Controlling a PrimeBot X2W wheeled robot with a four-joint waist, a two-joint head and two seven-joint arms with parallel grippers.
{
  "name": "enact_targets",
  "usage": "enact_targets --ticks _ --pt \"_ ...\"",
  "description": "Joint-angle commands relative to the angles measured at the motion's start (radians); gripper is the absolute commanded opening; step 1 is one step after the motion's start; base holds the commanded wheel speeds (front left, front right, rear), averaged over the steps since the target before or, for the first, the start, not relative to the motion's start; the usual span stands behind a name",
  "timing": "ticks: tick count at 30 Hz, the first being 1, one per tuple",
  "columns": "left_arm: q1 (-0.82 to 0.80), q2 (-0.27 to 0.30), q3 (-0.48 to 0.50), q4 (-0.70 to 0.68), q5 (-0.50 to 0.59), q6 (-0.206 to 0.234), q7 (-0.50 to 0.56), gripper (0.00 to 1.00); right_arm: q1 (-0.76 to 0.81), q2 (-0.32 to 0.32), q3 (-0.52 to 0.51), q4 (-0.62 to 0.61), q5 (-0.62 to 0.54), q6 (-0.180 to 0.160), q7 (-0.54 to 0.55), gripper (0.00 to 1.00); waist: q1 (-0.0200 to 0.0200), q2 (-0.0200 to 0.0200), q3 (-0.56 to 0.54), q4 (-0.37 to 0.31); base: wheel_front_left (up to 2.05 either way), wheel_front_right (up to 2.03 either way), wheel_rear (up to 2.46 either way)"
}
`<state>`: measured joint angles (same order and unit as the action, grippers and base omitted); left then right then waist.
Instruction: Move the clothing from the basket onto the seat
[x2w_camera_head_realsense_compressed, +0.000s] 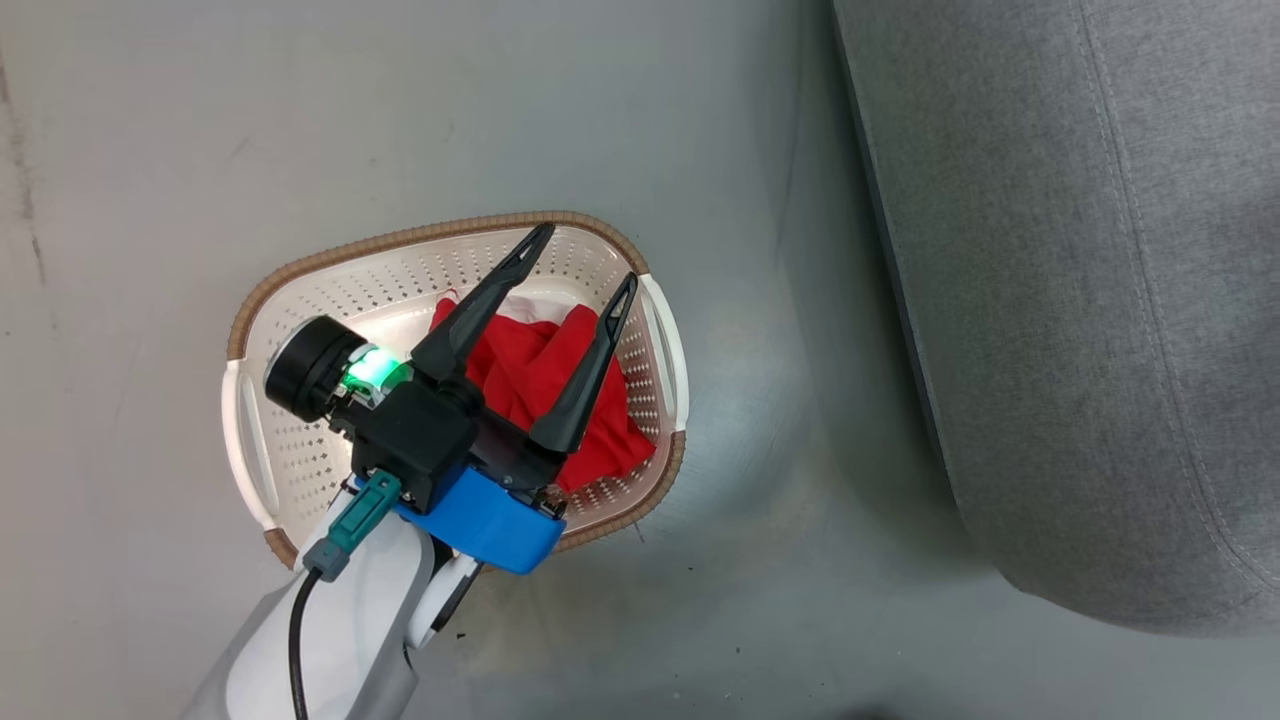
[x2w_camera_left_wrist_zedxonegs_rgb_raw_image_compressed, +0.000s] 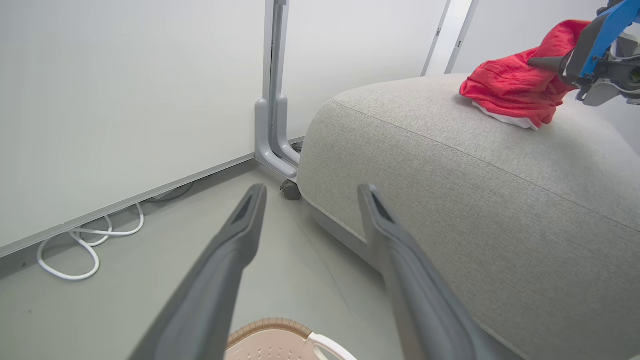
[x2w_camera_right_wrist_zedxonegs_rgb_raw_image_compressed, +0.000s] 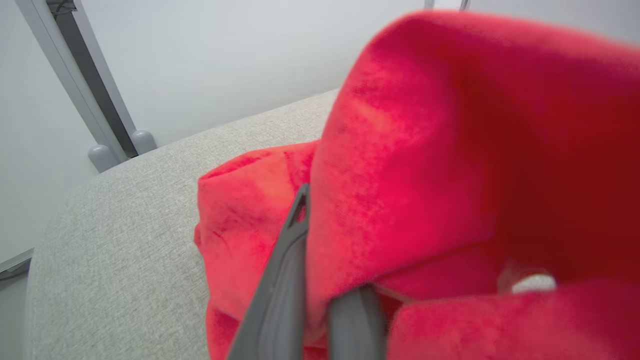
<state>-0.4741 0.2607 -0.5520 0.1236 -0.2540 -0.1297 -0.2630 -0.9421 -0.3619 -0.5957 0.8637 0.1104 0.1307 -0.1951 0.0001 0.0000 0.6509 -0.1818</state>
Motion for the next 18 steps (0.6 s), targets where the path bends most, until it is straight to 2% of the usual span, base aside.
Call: enact_targets --ticks 1,2,4,5,6,17,18 --pt "-0.005 -0.001 0.006 0.003 -0.002 -0.001 -0.003 1.00 -0.014 -0.002 0.009 0.006 -0.002 0.000 -0.006 0.08 -0.0001 0.0000 -0.008 -0.003 0.00 0.00 0.00" --pt "-0.004 -0.002 0.006 0.004 -0.003 -0.001 -0.003 1.00 -0.011 -0.003 0.013 0.009 -0.003 0.000 -0.006 0.11 -0.0001 0.0000 -0.011 -0.003 0.00 0.00 0.00" --pt "-0.002 -0.004 0.007 0.006 -0.005 -0.001 -0.003 1.00 -0.006 -0.007 0.021 0.013 -0.003 0.000 -0.007 0.25 -0.0001 0.0000 -0.018 -0.003 0.00 0.00 0.00" --pt "0.000 -0.005 0.008 0.006 -0.006 -0.001 -0.003 1.00 -0.002 -0.008 0.023 0.015 -0.003 0.000 -0.007 0.47 -0.0001 0.0000 -0.022 -0.003 0.00 0.00 0.00" --pt "0.002 -0.006 0.009 0.007 -0.007 -0.001 -0.003 1.00 0.002 -0.008 0.027 0.018 -0.002 0.000 -0.005 1.00 -0.0001 0.0000 -0.025 -0.004 0.00 0.00 0.00" --pt "0.044 -0.033 0.016 0.032 -0.020 -0.001 -0.003 1.00 0.075 0.012 0.077 0.037 -0.006 0.000 -0.009 1.00 -0.0001 0.0000 -0.111 0.000 0.00 0.00 0.00" --pt "0.059 -0.040 0.022 0.039 -0.027 -0.001 -0.003 1.00 0.102 0.016 0.090 0.042 0.002 0.000 -0.011 1.00 -0.0001 0.0000 -0.143 0.003 0.00 0.00 0.00"
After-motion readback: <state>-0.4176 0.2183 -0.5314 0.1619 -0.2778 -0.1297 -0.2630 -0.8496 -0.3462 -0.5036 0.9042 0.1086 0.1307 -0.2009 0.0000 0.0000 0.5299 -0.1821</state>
